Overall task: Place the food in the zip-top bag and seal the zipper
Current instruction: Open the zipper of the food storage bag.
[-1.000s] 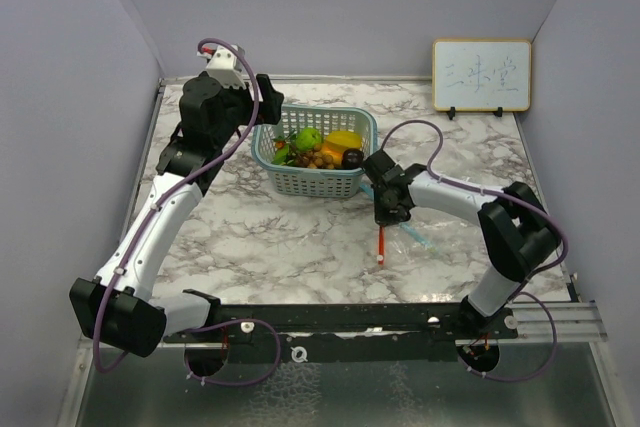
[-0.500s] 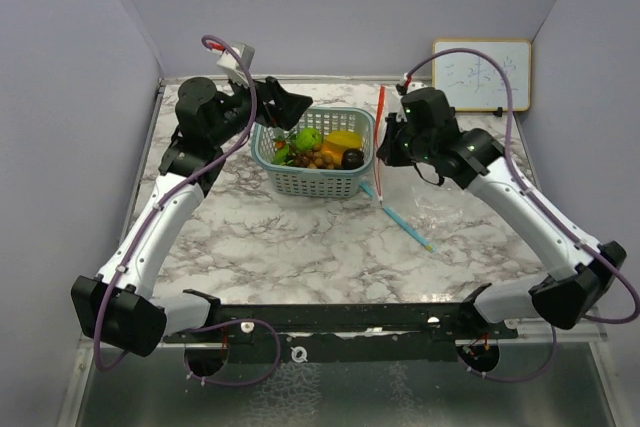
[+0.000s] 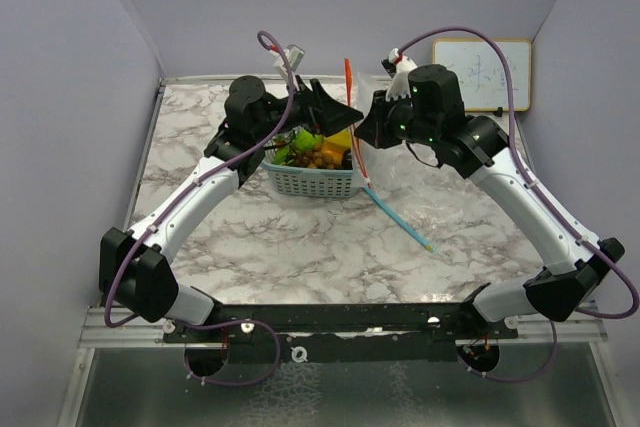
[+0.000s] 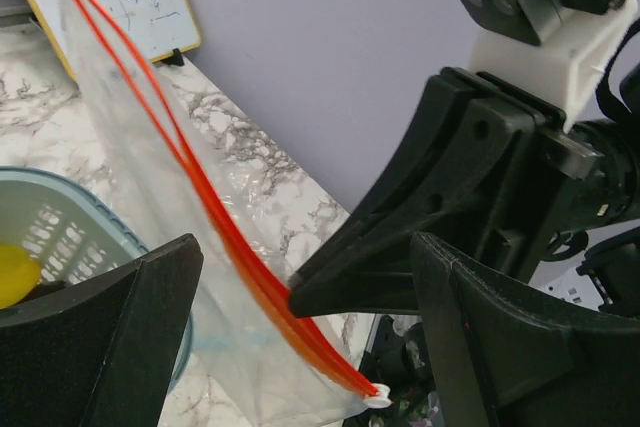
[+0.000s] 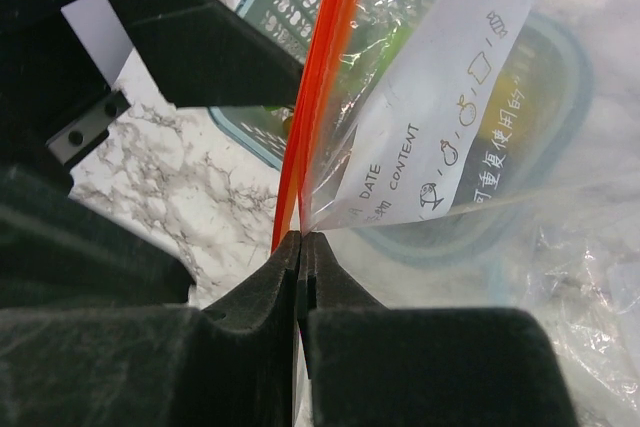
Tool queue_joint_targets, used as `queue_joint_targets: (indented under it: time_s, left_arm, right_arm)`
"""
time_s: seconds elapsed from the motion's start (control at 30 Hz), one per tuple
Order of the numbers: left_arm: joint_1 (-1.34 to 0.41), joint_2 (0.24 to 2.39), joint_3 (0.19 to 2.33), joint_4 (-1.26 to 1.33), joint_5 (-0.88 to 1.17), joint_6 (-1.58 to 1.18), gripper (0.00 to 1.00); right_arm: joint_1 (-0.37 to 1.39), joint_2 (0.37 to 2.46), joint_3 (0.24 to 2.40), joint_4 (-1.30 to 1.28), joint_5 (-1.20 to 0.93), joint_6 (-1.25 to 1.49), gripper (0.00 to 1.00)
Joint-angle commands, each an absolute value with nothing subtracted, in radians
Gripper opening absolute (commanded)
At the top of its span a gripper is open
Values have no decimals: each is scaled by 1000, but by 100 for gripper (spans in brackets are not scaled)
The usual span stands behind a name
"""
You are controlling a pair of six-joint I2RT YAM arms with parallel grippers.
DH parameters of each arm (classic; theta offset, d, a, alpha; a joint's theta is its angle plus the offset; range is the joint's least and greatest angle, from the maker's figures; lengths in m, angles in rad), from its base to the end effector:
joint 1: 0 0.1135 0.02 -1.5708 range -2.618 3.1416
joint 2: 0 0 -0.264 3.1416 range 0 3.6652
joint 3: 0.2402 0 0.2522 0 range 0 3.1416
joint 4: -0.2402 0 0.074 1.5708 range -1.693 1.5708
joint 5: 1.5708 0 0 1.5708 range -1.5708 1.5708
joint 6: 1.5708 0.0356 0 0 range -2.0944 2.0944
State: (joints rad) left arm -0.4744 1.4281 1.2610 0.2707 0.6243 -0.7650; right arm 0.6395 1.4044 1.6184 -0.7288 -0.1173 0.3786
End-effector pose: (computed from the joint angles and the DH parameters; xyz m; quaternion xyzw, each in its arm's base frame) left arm 0.2897 -0.1721 0.4039 0.1335 0.6635 -0.5779 0.4560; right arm 0.2367 0.1812 0.4307 -0.1414 0.8512 0.2893 0.4145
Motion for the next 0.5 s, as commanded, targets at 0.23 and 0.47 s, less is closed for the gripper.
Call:
queue_joint_targets:
  time_s: [0.23,0.47]
  left_arm:
    - [-505,1398,1225,175,493,-707,83]
    - [-505,1398,1208,178,451,-683,80]
  right_arm:
    - [637,1386,1640,-649,-147,391,2]
    - [637,1379,1684,-685,-166,388,2]
